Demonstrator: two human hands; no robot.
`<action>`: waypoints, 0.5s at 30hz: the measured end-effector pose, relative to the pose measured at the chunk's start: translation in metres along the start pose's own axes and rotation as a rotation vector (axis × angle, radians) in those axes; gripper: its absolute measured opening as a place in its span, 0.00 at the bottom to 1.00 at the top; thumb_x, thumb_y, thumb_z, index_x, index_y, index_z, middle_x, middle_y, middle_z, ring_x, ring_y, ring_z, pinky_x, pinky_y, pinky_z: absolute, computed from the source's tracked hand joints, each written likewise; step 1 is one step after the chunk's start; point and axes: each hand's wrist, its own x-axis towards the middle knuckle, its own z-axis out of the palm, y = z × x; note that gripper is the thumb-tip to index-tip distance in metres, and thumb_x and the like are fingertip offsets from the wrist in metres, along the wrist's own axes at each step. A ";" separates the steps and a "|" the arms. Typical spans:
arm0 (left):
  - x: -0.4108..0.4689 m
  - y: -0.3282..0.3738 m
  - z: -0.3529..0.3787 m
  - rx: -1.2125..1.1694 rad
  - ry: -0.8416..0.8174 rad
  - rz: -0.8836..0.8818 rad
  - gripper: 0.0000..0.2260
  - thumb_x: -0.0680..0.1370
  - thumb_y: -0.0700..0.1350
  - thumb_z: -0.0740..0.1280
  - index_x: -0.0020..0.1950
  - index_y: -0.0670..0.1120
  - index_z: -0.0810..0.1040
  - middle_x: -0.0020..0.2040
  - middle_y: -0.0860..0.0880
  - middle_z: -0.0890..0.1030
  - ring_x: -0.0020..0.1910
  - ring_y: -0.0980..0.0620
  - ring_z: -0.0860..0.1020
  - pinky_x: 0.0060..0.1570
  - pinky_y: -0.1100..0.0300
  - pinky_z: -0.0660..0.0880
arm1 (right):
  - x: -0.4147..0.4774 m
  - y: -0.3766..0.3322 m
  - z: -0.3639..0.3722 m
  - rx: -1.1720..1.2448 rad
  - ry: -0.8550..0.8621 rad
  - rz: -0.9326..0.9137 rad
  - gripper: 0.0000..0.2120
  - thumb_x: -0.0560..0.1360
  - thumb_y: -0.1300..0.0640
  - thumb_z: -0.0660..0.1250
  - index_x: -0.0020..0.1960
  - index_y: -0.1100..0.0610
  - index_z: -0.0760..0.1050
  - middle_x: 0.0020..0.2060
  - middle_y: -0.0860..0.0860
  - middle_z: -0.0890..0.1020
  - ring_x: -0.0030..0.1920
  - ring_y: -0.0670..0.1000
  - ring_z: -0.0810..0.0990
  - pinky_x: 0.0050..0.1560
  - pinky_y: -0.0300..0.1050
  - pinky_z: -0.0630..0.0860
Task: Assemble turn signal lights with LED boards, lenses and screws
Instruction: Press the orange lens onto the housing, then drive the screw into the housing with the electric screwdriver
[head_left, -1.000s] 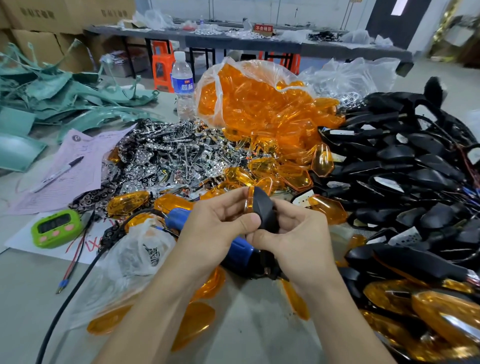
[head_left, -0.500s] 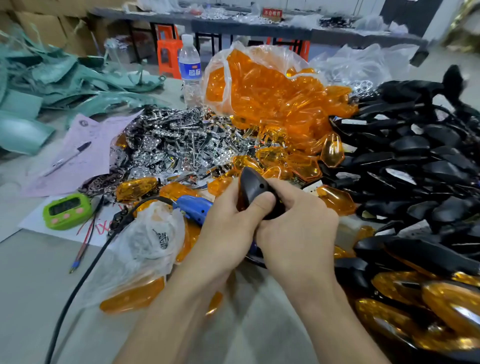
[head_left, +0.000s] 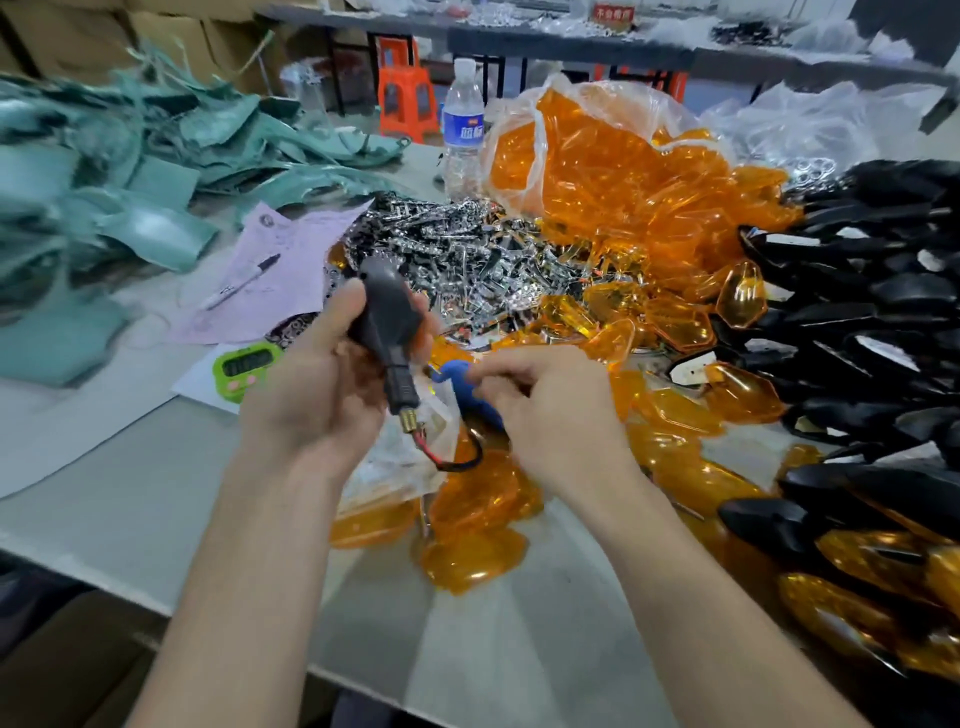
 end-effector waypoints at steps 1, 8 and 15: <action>-0.001 0.006 -0.007 -0.045 -0.012 -0.023 0.17 0.76 0.50 0.66 0.57 0.40 0.83 0.49 0.43 0.86 0.45 0.47 0.86 0.43 0.58 0.83 | 0.007 -0.008 0.004 -0.037 -0.089 -0.049 0.11 0.78 0.63 0.69 0.47 0.51 0.88 0.44 0.46 0.88 0.47 0.49 0.85 0.54 0.46 0.80; -0.002 0.019 -0.030 -0.004 0.074 -0.098 0.18 0.81 0.51 0.64 0.54 0.38 0.85 0.47 0.41 0.86 0.38 0.47 0.85 0.36 0.63 0.82 | 0.034 -0.027 0.051 -0.663 -0.428 -0.136 0.07 0.79 0.57 0.65 0.51 0.53 0.82 0.36 0.50 0.76 0.41 0.57 0.77 0.35 0.45 0.69; 0.009 -0.010 -0.034 0.307 0.366 0.058 0.15 0.85 0.50 0.64 0.51 0.40 0.81 0.37 0.42 0.86 0.29 0.49 0.82 0.25 0.63 0.77 | 0.022 -0.028 0.062 -0.756 -0.382 -0.301 0.18 0.76 0.61 0.65 0.36 0.55 0.56 0.32 0.50 0.67 0.32 0.51 0.65 0.32 0.46 0.55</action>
